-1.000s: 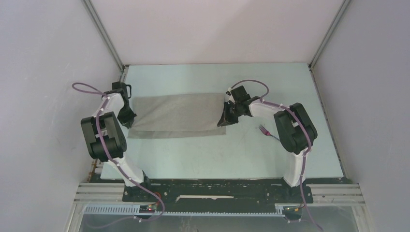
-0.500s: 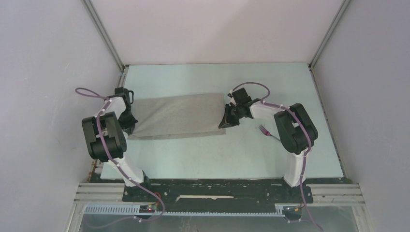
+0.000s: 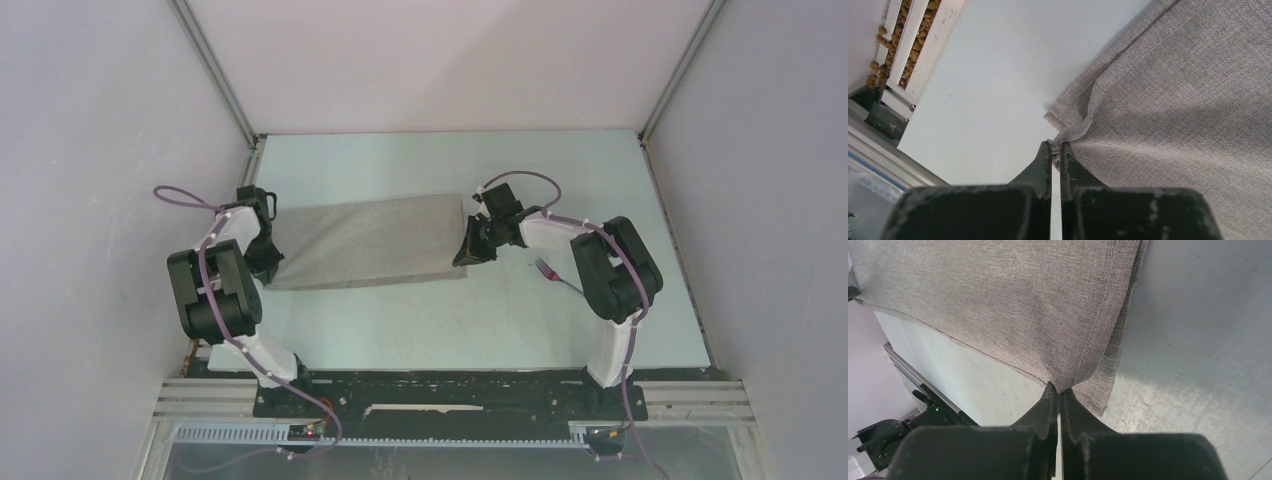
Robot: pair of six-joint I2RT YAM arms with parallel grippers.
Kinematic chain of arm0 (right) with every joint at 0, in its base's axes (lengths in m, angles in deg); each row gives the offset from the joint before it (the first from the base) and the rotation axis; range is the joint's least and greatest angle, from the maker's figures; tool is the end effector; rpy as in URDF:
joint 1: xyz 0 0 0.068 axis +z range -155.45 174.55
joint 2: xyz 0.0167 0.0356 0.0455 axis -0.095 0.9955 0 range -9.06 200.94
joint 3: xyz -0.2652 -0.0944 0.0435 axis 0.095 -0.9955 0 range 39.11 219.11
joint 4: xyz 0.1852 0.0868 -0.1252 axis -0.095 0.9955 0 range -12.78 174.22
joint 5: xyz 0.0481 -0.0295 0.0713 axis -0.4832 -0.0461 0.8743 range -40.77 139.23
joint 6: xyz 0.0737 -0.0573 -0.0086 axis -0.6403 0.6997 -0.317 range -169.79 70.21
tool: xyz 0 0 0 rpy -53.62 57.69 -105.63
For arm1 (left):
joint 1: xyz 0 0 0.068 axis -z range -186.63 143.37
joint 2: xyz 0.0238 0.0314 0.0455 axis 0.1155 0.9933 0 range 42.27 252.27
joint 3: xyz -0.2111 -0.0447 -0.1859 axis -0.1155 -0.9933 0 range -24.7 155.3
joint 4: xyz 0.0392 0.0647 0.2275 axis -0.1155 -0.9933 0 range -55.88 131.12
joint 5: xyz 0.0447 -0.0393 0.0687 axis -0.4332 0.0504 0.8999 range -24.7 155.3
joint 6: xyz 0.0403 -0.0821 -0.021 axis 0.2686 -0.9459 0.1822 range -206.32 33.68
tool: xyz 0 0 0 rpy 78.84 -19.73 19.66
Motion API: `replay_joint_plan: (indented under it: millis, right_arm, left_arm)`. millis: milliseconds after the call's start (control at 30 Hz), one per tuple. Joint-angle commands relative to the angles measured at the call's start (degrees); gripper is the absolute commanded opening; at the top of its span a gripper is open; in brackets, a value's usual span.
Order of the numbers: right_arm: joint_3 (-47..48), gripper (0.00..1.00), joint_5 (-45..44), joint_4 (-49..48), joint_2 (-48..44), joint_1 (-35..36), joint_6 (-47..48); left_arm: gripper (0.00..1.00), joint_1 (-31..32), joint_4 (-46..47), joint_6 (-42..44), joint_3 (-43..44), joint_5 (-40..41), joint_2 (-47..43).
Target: Fold the napkin into a case and place the utensils inside
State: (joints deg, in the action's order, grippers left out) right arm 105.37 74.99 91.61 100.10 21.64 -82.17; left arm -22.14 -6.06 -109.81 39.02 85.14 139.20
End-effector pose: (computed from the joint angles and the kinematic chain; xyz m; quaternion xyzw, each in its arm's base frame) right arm 0.3350 0.2126 0.1412 -0.0195 0.9373 0.3218 0.1322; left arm 0.2788 0.1073 0.1652 -0.3413 0.9205 0.1655 0.0943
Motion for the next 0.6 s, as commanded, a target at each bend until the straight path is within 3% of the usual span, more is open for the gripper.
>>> replay_joint_plan:
  millis: [0,567]
  right_arm:
    - [-0.2,0.00,-0.6,-0.5,-2.3,-0.4,-0.6]
    - [1.0,0.00,-2.3,2.8,-0.2,0.9,-0.5]
  left_arm:
    - [0.00,-0.1,-0.2,-0.3,-1.1,3.5,-0.3]
    - [0.00,0.6,-1.1,-0.9,2.5,5.9,5.2]
